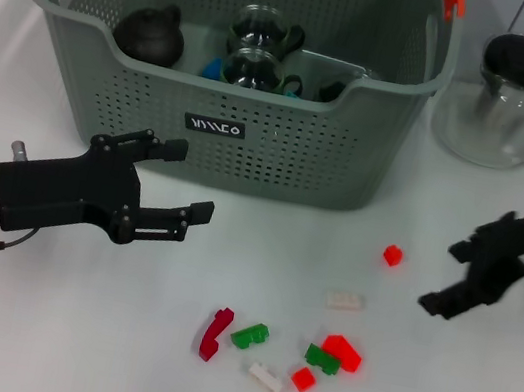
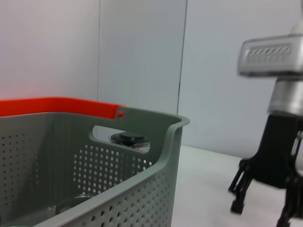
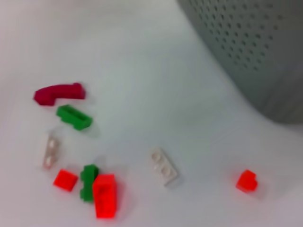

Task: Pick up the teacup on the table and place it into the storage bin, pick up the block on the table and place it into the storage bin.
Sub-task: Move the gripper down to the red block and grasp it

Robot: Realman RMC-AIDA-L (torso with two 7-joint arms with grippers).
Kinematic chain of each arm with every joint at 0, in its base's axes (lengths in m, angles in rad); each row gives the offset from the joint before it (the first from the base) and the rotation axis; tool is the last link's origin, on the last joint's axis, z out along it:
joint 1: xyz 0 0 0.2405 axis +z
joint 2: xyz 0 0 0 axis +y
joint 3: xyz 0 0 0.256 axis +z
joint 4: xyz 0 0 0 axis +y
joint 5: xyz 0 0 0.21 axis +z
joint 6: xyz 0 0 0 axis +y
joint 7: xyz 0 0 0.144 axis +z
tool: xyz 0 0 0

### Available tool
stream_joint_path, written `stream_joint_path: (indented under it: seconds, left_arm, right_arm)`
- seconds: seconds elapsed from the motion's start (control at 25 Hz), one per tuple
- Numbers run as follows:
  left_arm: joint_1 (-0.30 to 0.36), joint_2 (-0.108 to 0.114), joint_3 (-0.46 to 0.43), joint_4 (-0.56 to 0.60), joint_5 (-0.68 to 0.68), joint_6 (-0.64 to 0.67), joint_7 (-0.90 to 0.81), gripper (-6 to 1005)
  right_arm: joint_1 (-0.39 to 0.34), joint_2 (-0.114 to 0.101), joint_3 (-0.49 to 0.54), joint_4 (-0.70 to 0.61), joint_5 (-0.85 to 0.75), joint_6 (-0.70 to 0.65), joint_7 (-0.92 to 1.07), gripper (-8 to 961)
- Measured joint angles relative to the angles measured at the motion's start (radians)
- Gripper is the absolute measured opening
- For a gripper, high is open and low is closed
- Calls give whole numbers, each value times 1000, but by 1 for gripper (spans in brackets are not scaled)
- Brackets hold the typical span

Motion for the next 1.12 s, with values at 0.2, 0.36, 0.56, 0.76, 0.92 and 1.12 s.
stream_joint_path:
  seconds: [0.2, 0.36, 0.56, 0.76, 0.92, 1.12]
  left_arm:
    - [-2, 0, 0, 0, 1, -2, 0, 862]
    - [-4, 0, 0, 0, 1, -4, 0, 861]
    - [-5, 0, 0, 0, 1, -5, 0, 862]
    - [-5, 0, 0, 0, 1, -7, 0, 861]
    - [-7, 0, 0, 0, -1, -17, -1, 862]
    - [-11, 0, 0, 0, 2, -19, -4, 861]
  right_arm:
    - [45, 2, -64, 134, 9, 166, 45, 912]
    - [56, 4, -128, 181, 34, 282, 74, 911]
    - [58, 3, -172, 204, 71, 348, 73, 911]
    - [59, 1, -176, 206, 75, 357, 70, 911]
    - [59, -1, -177, 199, 75, 349, 71, 909]
    - [65, -5, -177, 198, 72, 346, 75, 893]
